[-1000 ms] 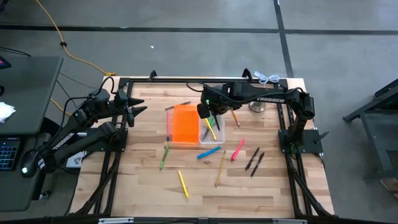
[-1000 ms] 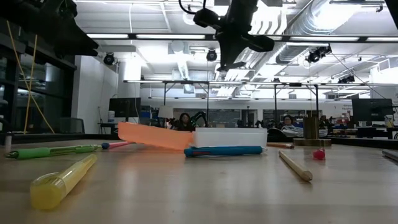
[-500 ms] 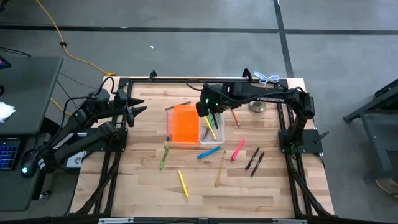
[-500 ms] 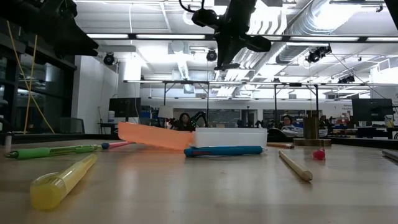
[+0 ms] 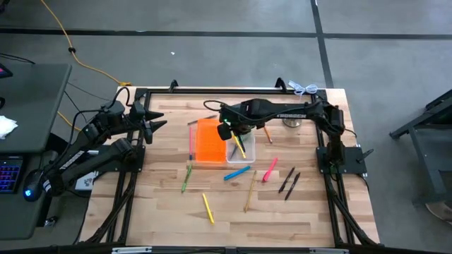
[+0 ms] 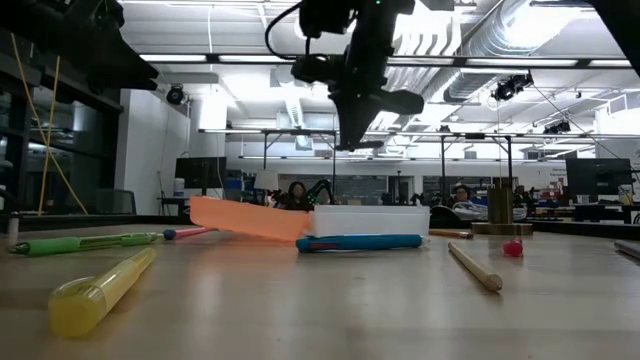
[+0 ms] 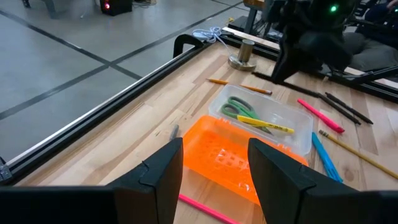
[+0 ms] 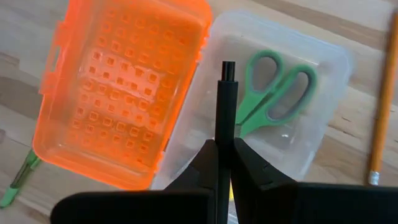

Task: Pick & place school supplies into a supply box
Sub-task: Put the black pen into the supply box

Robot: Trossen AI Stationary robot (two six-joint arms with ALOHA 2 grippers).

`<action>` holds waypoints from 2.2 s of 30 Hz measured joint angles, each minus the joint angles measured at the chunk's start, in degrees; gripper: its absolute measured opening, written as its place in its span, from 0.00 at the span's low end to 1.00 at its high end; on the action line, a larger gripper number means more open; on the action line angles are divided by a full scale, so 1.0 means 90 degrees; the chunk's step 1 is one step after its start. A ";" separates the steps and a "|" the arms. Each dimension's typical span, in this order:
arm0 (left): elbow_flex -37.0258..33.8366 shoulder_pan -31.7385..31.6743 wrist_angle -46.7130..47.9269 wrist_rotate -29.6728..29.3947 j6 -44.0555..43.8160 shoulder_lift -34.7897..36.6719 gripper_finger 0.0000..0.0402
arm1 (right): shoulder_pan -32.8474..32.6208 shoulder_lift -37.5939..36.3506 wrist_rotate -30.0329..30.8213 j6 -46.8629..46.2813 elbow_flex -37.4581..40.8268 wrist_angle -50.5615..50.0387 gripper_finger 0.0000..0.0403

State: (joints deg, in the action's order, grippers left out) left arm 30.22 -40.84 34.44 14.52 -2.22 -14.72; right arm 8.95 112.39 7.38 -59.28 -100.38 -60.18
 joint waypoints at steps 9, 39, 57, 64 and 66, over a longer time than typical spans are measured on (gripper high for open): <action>0.0000 0.0000 0.0000 0.0000 0.0000 0.0000 0.52 | 0.0005 0.0470 -0.0049 0.0136 0.0000 0.0035 0.02; -0.0002 0.0000 0.0001 0.0000 -0.0001 0.0000 0.52 | 0.0257 0.1301 0.0614 0.0477 -0.0002 0.0411 0.03; 0.0000 0.0000 -0.0102 0.0291 0.0221 0.0000 0.52 | 0.0271 0.1512 0.0498 0.0475 -0.0005 0.0581 0.03; -0.0001 0.0000 -0.0094 0.0275 0.0221 0.0000 0.52 | 0.0272 0.1602 0.0529 0.0507 -0.0005 0.0669 0.03; 0.0000 -0.0001 -0.0077 0.0272 0.0221 0.0000 0.52 | 0.0272 0.1602 0.0525 0.0625 -0.0005 0.0676 0.03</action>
State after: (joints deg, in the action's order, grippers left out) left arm 30.22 -40.85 33.74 16.97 -0.23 -14.72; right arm 11.40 126.80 12.11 -53.65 -100.42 -54.10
